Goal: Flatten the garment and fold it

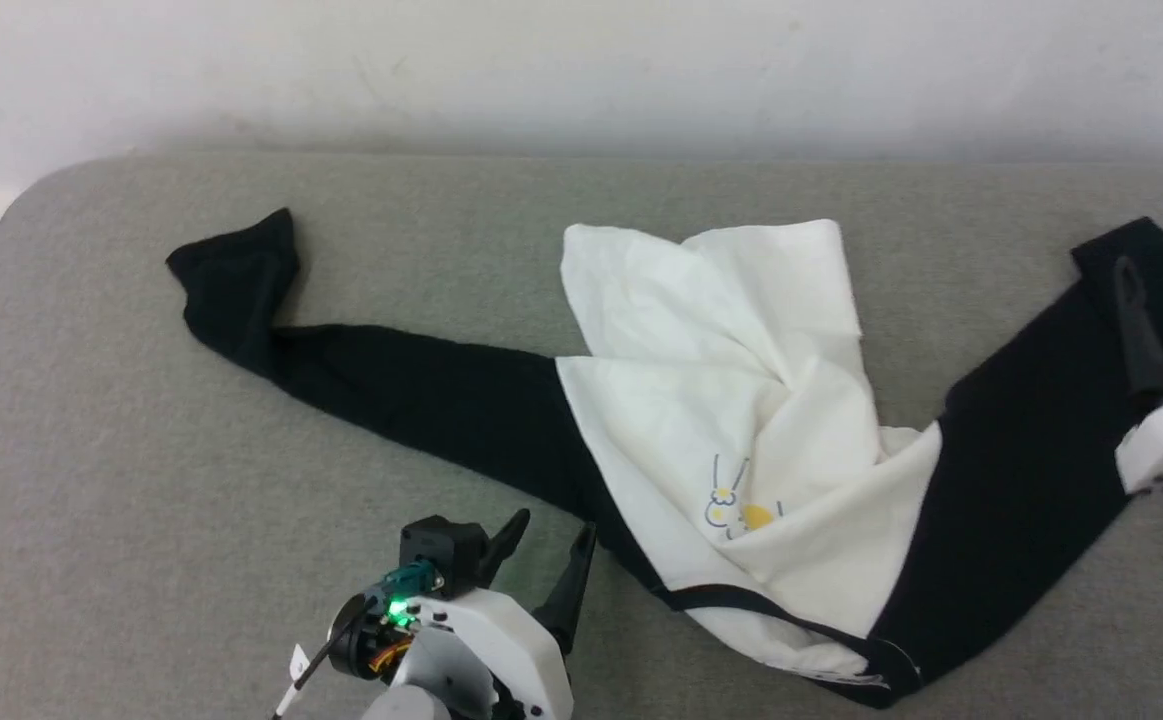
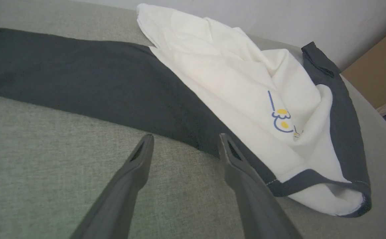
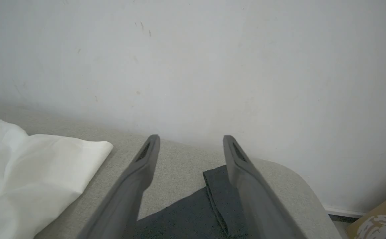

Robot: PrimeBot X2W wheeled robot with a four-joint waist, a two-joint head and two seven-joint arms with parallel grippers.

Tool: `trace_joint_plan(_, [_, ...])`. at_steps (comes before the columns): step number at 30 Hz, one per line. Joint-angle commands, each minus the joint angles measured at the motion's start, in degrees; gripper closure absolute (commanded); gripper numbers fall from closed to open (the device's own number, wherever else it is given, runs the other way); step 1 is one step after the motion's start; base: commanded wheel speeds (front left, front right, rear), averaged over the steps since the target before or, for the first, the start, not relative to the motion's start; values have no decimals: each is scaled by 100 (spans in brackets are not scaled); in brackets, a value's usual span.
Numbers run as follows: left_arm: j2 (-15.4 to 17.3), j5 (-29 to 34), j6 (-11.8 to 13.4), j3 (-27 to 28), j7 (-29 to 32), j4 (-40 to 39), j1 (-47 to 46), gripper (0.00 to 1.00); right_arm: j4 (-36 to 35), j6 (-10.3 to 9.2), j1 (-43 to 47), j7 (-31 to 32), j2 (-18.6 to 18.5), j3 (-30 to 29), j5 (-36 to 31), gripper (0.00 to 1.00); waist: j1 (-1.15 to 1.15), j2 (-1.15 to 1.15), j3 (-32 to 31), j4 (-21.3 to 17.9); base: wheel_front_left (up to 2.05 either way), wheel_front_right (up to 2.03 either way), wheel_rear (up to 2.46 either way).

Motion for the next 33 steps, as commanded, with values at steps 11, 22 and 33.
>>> trace_joint_plan(11, [38, 49, 499, -164, 586, 443, -323, 0, -2188, -12, 1762, 360, 1107, -562, -24, 0, 2, 0, -64, -704, 0, 0, 0])
trace_joint_plan(22, [254, 269, 759, -296, 1129, 1068, -416, 100, -2816, -12, 2126, 628, 1312, -612, -101, 0, 2, 0, -58, -680, 0, 0, 0])
trace_joint_plan(33, [573, 64, 1133, 191, 434, 0, 382, 100, -2623, -12, 2572, 941, 1355, -534, -219, 0, 2, 0, -734, 66, 0, 0, 0])
